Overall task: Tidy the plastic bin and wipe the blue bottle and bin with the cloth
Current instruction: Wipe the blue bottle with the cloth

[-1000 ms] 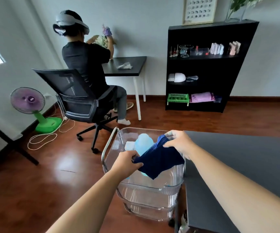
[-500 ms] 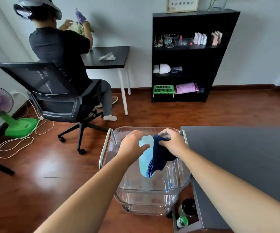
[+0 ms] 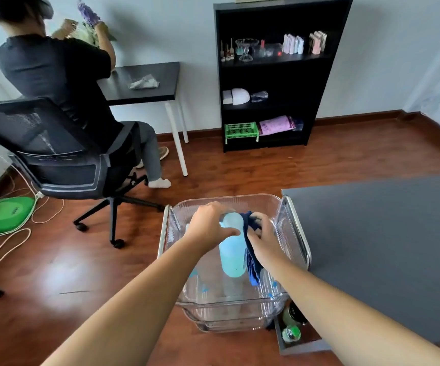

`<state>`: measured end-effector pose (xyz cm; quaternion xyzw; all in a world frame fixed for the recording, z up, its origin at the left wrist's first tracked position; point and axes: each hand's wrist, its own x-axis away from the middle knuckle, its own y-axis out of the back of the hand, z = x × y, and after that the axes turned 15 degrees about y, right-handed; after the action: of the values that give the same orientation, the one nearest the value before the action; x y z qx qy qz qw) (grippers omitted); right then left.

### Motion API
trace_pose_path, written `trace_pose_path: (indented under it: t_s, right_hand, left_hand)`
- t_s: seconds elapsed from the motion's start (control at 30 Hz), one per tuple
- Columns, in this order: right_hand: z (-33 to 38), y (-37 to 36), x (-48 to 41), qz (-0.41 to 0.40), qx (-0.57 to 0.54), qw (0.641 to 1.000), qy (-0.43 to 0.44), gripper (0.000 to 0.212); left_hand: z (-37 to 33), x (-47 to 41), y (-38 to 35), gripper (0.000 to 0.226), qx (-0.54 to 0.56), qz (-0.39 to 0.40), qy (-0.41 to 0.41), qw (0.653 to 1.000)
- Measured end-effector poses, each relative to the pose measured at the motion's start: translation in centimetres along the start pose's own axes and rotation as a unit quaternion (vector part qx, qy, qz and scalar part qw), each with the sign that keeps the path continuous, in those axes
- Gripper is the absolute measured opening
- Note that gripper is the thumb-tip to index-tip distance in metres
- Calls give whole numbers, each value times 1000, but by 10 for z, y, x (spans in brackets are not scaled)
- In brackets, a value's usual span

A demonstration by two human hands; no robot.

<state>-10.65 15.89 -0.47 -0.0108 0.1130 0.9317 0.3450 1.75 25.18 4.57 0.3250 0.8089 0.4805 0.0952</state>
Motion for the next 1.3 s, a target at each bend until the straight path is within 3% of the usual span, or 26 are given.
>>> trace_pose_path:
  t_s: [0.1,0.2,0.37,0.5,0.6,0.77,0.93,1.1,1.2,1.3]
  right_hand:
    - [2,-4,-9,1,-63,996,-71,18]
    - [2,-1,-10,-24,-77,994,-67,16]
    - [8,4,4,-68,-153,985,-31,42]
    - [6,3,10,-83,-195,973,-91,29]
    - [5,-1,13,-112,-158,979,-62,27]
    - [0,-6,9,-50,-6,999,21,38]
    - [-9,-22,12,44,-76,996,29,51]
    - [-13,-5,-12,182,19,982,41,57]
    - [-18,-10,-3,159,45,985,49,55]
    - [-24,-24,13,103,15,993,61,56]
  left_hand:
    - [2,-3,5,47,-2,11,-5,1000]
    - [2,-6,8,48,-8,28,-13,999]
    - [1,-7,18,52,-7,57,-4,998]
    - [2,-1,20,51,20,79,8,997]
    - [0,3,18,51,40,72,18,996]
    - [-1,7,12,47,79,34,55,995]
    - [-2,5,13,44,46,34,37,998]
    - [0,4,21,50,18,50,25,998]
    - [-1,9,18,48,26,49,33,998]
    - [-3,19,7,44,58,-2,61,996]
